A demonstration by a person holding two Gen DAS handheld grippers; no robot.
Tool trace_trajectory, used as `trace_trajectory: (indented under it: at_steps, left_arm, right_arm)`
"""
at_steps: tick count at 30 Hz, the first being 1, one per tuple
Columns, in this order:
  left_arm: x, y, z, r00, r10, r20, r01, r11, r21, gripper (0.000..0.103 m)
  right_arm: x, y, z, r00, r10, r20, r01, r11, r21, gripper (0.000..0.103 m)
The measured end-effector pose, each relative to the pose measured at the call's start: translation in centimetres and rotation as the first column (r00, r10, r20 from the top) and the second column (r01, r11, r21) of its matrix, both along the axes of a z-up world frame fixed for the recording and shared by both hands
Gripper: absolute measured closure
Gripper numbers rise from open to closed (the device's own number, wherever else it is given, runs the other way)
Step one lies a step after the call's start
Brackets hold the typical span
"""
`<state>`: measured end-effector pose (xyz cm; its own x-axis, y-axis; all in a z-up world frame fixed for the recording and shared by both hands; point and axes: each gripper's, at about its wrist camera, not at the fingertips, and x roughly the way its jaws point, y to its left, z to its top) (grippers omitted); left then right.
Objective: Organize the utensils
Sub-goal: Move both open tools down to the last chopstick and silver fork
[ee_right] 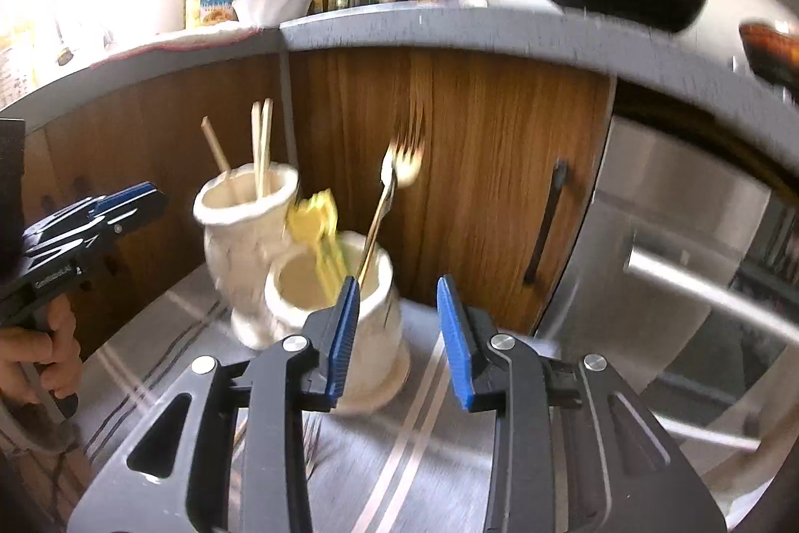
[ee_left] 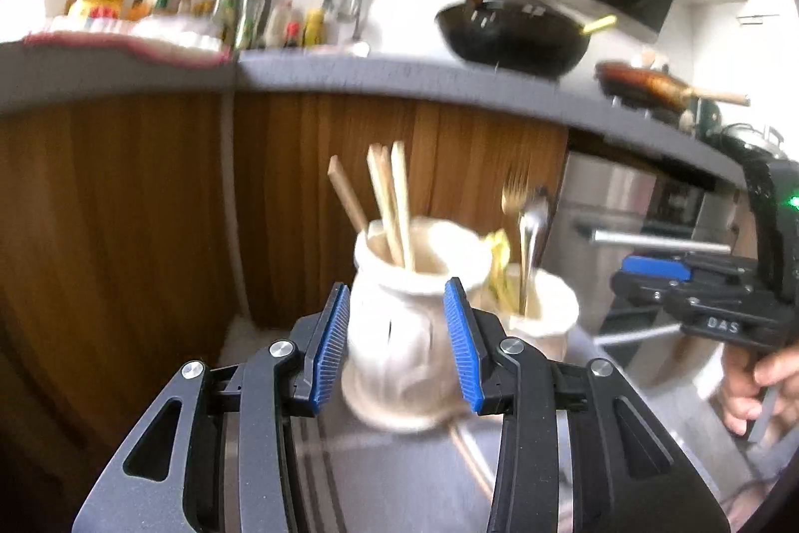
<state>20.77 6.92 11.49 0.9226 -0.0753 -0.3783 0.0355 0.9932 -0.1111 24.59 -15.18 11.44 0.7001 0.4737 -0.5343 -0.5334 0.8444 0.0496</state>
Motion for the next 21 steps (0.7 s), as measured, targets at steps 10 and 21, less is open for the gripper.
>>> trace_trajectory:
  at_steps: [10,21]
  left_arm:
    - [0.5,-2.3,-6.7,0.956,-0.063,-0.288,0.051,0.998,-0.047,0.065]
    - [2.7,-6.1,-10.6,0.883,-0.112,-0.457,0.127,0.992,0.002,0.076]
  right_arm:
    - [-1.1,-0.4,-6.2,0.971,0.079,-0.225,-0.060,0.994,0.088,0.067]
    - [-1.4,0.1,-8.5,0.944,0.121,-0.308,-0.102,0.992,0.078,0.063]
